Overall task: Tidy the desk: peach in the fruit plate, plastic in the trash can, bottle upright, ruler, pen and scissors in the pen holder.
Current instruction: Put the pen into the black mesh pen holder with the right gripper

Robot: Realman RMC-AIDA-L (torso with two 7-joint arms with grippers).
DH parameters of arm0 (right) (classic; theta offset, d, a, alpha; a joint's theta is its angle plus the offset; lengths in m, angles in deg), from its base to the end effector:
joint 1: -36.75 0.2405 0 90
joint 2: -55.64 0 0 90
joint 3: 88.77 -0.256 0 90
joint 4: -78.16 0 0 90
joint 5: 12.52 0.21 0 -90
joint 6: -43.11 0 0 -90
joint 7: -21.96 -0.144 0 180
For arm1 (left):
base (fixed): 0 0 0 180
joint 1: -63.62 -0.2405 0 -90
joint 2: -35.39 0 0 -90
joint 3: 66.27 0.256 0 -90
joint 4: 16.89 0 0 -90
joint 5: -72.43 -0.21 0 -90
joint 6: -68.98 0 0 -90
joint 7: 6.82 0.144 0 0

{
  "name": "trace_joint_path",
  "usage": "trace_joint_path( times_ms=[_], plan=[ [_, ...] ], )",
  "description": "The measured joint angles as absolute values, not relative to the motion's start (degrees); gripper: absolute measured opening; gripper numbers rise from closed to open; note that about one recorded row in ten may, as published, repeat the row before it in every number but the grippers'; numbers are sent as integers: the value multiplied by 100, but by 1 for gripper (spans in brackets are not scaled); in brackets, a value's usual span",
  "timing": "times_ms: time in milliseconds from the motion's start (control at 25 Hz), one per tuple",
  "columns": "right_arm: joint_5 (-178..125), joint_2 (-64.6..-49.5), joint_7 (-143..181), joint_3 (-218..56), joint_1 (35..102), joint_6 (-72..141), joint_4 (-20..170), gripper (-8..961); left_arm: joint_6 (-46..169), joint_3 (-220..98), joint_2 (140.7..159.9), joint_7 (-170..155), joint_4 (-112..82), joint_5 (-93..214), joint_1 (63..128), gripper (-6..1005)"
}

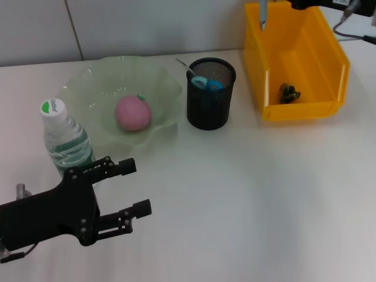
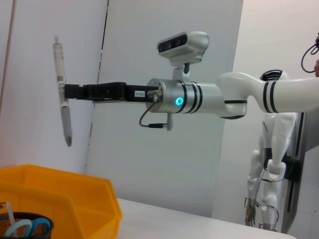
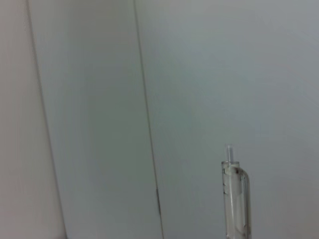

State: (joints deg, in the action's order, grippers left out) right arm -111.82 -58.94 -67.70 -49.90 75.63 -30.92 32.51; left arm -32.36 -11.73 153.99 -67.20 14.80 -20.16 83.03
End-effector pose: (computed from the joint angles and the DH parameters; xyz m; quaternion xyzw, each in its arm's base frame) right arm 0.1985 0.4279 0.0921 -0.8748 0.1933 0.3262 0.3016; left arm -0.2629 0.2571 -0.0127 -0.9159 -0.1133 -0.3750 0.0877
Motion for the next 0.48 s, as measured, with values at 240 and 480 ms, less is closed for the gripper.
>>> trace_joint_path(
  times_ms=[240,480],
  plan=[
    [-11196,-5982,-6622,-4936,7748,-2721,3729,107,-3263,-1160,15395,-6667,1424,-1980,8286,784],
    [-11136,-6206,-6105,-4952,7889,-2411,4255,107,-3390,-1126,15376,-6620,1422,-1983,8282,784]
  ],
)
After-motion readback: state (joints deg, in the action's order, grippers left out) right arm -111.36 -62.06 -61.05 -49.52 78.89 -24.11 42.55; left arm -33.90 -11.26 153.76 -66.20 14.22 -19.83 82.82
